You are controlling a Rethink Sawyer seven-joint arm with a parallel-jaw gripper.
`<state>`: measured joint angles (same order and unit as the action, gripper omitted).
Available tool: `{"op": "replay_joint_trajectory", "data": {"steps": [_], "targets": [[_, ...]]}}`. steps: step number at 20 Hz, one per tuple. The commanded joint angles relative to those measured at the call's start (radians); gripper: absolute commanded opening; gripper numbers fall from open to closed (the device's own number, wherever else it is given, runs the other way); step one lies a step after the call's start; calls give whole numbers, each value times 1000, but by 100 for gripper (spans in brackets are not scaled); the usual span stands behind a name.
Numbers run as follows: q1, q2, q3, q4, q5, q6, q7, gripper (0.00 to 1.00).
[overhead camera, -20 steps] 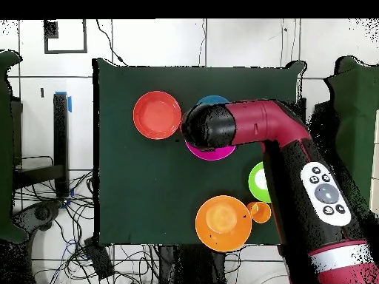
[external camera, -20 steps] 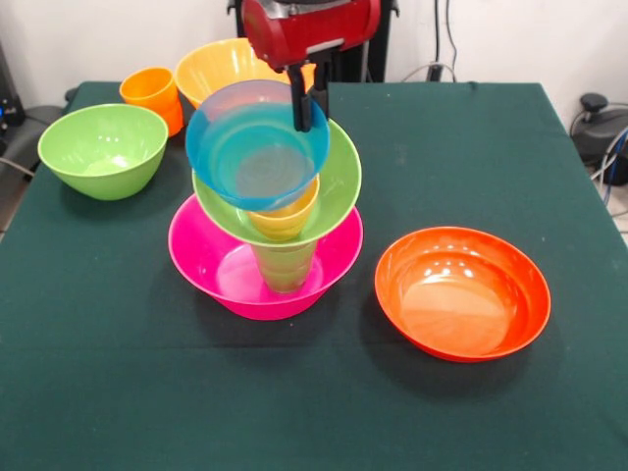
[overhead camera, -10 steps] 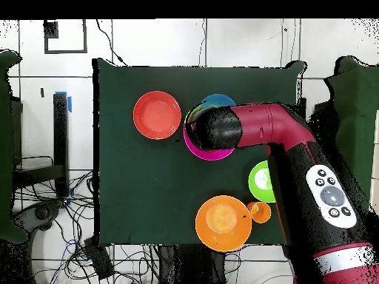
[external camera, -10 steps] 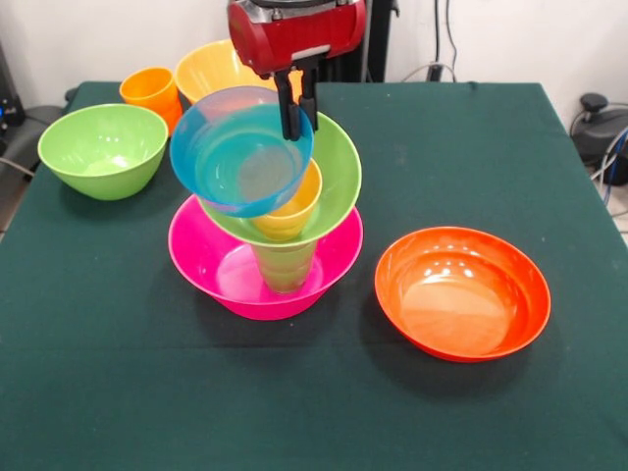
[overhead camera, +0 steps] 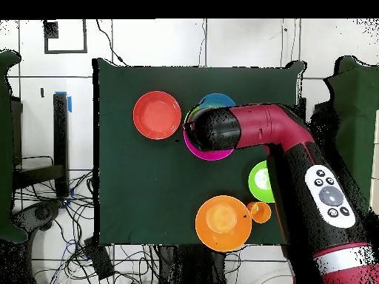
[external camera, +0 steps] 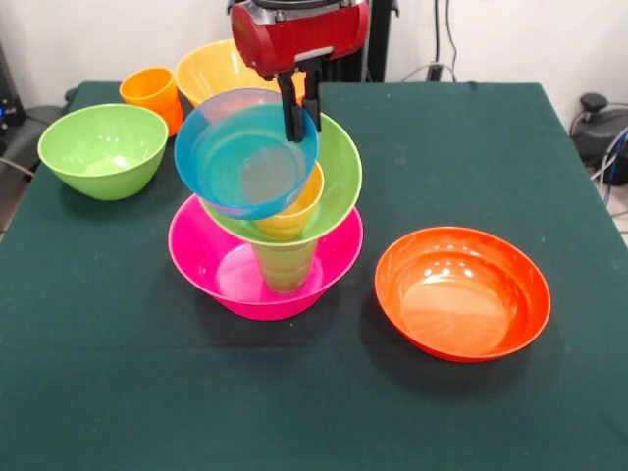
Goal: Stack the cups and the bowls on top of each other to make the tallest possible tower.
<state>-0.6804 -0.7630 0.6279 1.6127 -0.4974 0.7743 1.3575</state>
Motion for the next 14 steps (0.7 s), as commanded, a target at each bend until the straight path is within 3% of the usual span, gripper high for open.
{"op": "replay_joint_trajectory", "data": {"steps": [1,14], "targets": [[32,9,-7,91,-21,-33,18,0],[32,-17,12,69,-29,-40,-13,0]]}}
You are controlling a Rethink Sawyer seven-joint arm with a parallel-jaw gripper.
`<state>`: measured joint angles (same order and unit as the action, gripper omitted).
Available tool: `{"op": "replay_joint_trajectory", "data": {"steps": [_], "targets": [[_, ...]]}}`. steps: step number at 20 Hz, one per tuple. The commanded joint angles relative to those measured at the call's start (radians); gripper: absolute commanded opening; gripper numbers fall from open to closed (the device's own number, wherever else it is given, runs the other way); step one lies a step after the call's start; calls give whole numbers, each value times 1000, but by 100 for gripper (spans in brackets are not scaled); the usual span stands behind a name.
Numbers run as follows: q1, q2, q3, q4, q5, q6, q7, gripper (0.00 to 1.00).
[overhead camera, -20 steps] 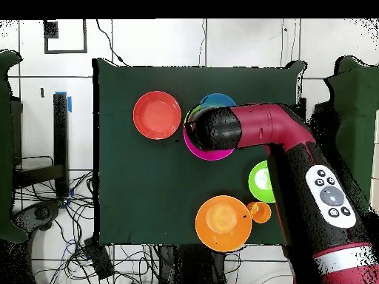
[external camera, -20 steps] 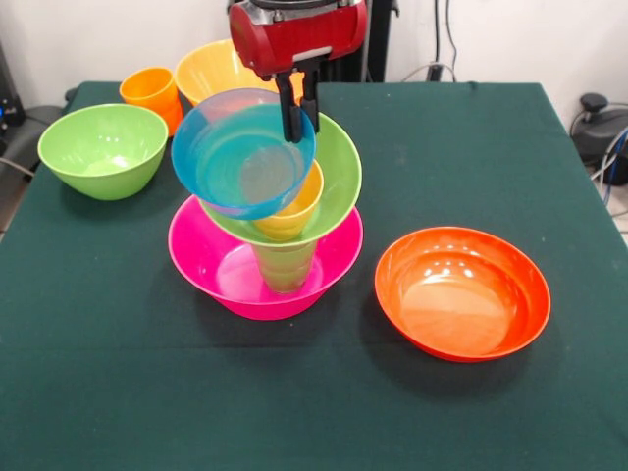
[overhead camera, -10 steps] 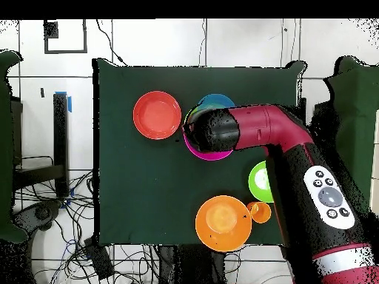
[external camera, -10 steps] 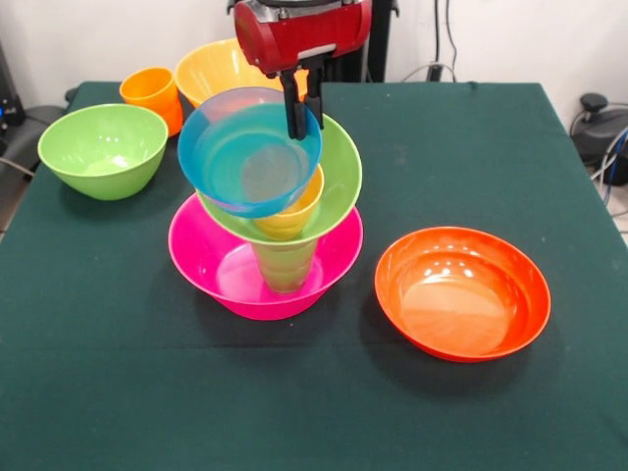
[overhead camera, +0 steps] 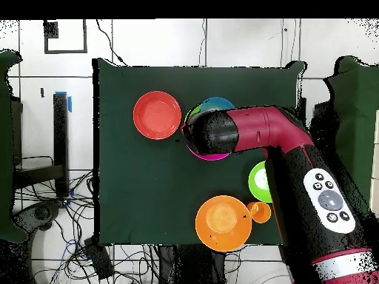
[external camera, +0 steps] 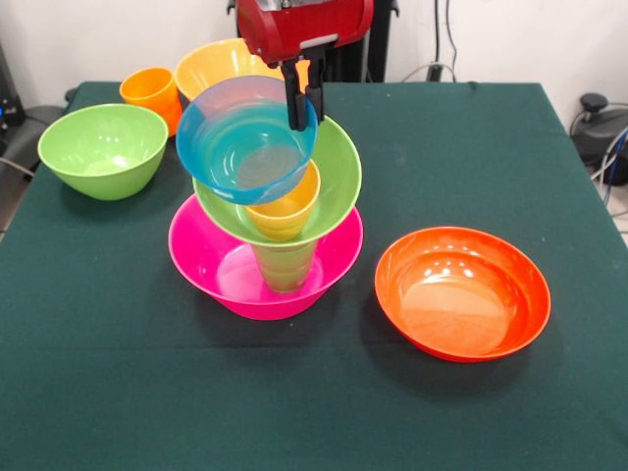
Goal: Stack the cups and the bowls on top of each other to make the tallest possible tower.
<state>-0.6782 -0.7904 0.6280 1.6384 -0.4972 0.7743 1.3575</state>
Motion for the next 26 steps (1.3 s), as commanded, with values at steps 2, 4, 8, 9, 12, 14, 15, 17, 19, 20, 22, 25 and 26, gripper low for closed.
{"op": "replay_joint_trajectory", "data": {"steps": [2,4,8,9,12,14,15,17,19,20,22,25,26], "targets": [[30,13,12,38,-32,-41,-16,0],[34,20,12,28,-33,-37,-18,0],[47,24,8,14,-37,-34,-10,0],[50,25,7,15,-38,-36,-7,0],[43,19,3,39,-41,-58,2,0],[40,17,2,48,-40,-63,4,0],[42,18,0,49,-40,-64,7,0],[46,18,-4,54,-41,-66,16,0],[47,17,-5,57,-38,-64,21,0],[45,19,-5,55,-36,-62,19,0],[44,22,-6,53,-35,-58,18,0],[41,25,-7,57,-34,-53,12,0],[41,27,-7,55,-33,-50,10,0]]}}
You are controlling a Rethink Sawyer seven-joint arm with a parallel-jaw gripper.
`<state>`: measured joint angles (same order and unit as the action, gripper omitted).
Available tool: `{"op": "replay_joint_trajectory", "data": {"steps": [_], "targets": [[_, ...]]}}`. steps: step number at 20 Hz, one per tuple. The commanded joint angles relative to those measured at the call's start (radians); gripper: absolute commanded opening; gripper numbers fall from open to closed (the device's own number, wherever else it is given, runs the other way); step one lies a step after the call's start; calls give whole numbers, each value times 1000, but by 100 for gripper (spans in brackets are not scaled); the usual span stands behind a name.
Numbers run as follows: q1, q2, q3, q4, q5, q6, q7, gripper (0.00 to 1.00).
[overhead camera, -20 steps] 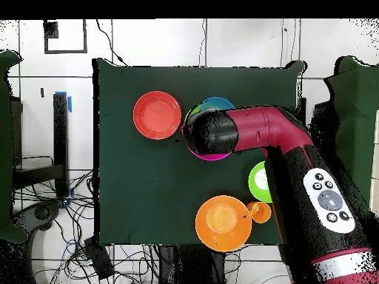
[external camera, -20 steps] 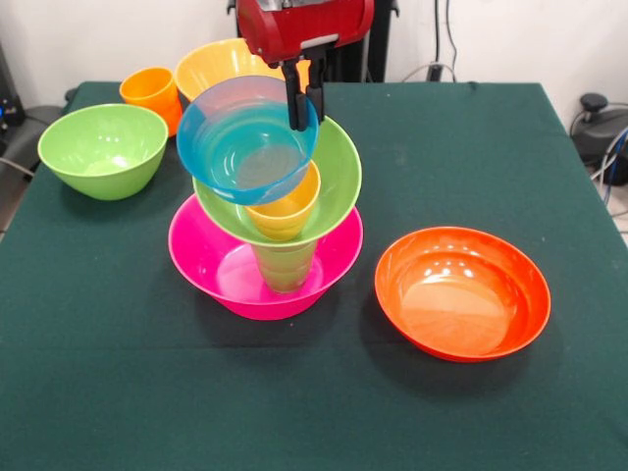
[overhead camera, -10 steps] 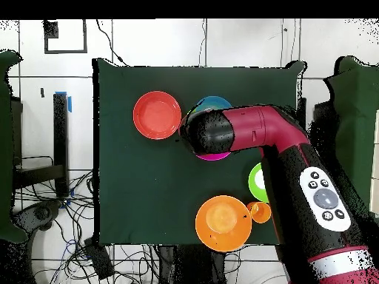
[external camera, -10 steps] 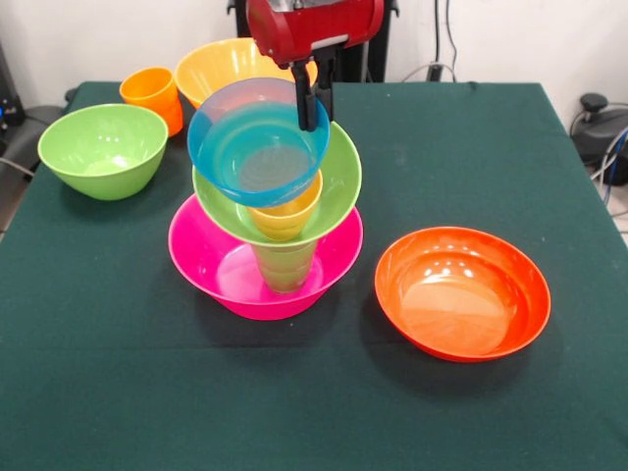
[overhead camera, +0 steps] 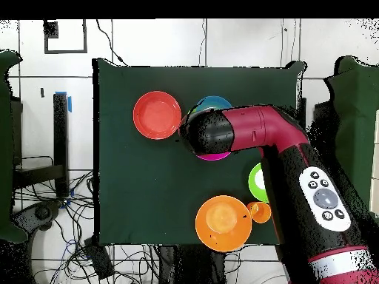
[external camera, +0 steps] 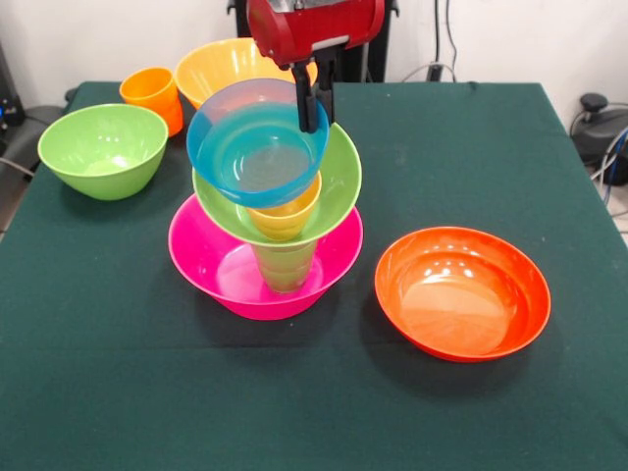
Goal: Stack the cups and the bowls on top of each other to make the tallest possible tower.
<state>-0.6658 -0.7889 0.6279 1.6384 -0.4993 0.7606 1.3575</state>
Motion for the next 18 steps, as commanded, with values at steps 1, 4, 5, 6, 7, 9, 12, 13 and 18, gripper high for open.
{"op": "replay_joint_trajectory", "data": {"steps": [1,4,5,6,7,9,12,13,18], "targets": [[28,27,-6,50,-29,-30,6,0],[37,34,-3,19,-28,-11,-4,0],[37,34,-2,12,-27,-5,-9,0],[38,32,-2,10,-28,-3,-11,0],[39,26,-2,8,-27,2,-11,0],[43,18,-1,7,-24,10,-10,0],[44,8,-1,17,-22,6,-4,0],[47,8,-4,15,-22,8,0,0],[62,10,-10,8,-26,4,14,0]]}}
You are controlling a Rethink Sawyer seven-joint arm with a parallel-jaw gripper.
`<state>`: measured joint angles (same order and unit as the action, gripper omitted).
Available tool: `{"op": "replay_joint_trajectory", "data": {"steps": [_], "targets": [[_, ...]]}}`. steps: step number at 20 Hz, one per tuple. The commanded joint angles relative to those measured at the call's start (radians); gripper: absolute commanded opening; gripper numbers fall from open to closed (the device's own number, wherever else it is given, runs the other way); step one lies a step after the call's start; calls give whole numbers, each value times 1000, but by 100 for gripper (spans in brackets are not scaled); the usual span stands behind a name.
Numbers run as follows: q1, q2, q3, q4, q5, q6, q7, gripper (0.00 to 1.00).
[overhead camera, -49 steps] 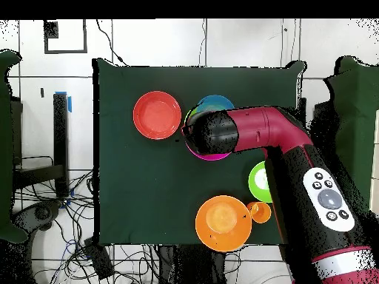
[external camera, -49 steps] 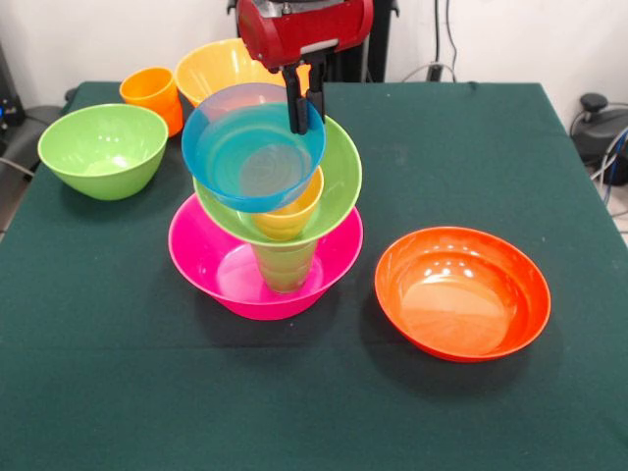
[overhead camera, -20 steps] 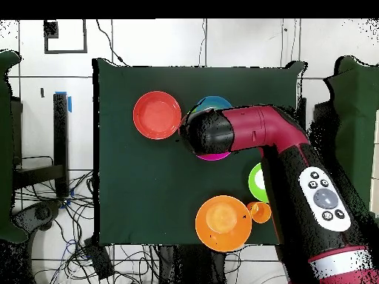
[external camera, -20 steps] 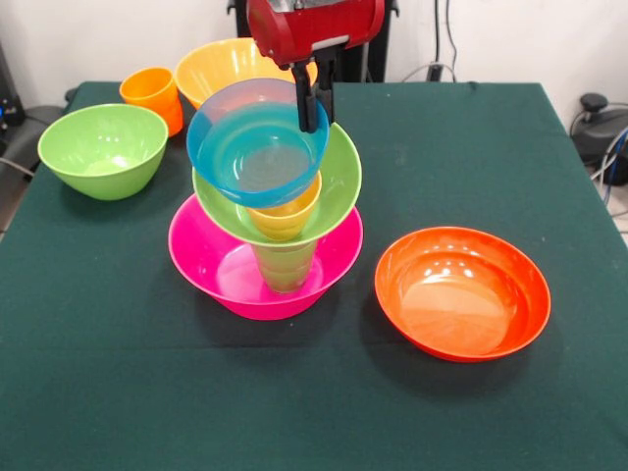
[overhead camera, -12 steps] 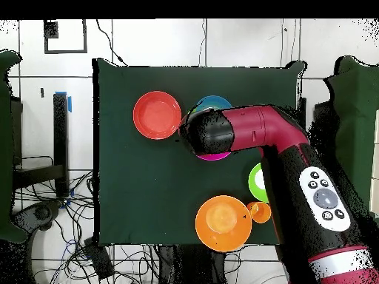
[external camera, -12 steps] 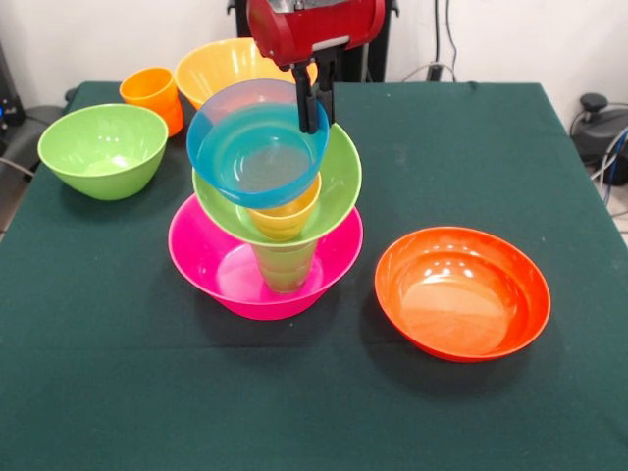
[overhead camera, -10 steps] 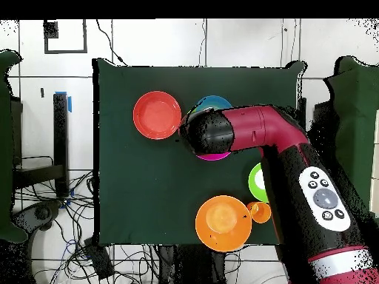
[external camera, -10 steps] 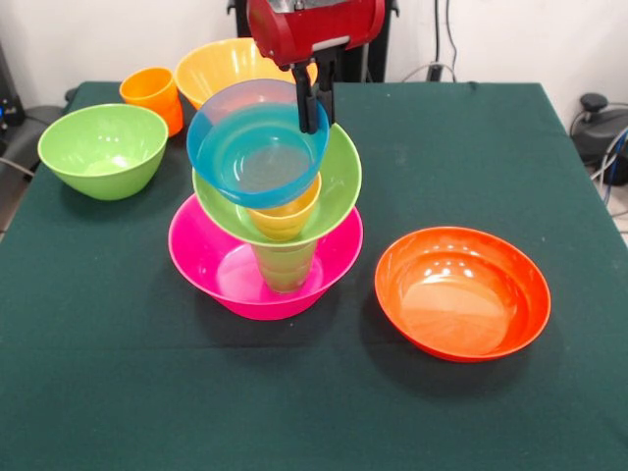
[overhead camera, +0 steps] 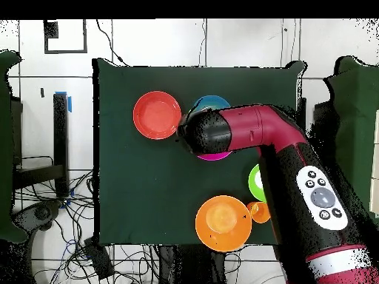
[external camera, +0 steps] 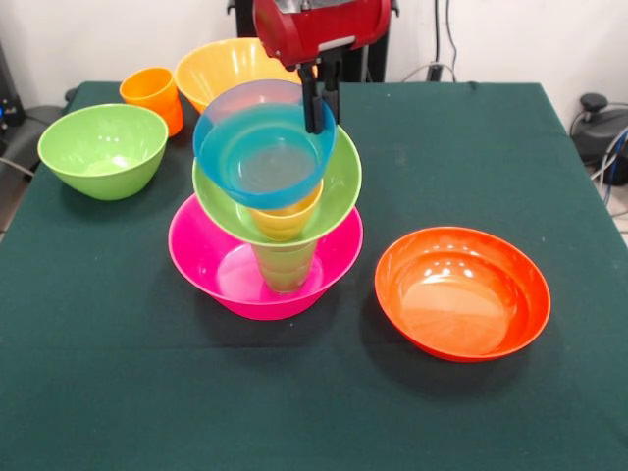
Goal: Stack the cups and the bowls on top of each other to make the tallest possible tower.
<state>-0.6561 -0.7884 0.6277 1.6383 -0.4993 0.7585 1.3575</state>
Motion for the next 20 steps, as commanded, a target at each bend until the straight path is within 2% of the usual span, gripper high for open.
{"op": "replay_joint_trajectory", "data": {"steps": [1,20], "targets": [[56,9,-12,7,-27,6,17,0],[48,95,-21,-32,-43,-22,-11,0]]}}
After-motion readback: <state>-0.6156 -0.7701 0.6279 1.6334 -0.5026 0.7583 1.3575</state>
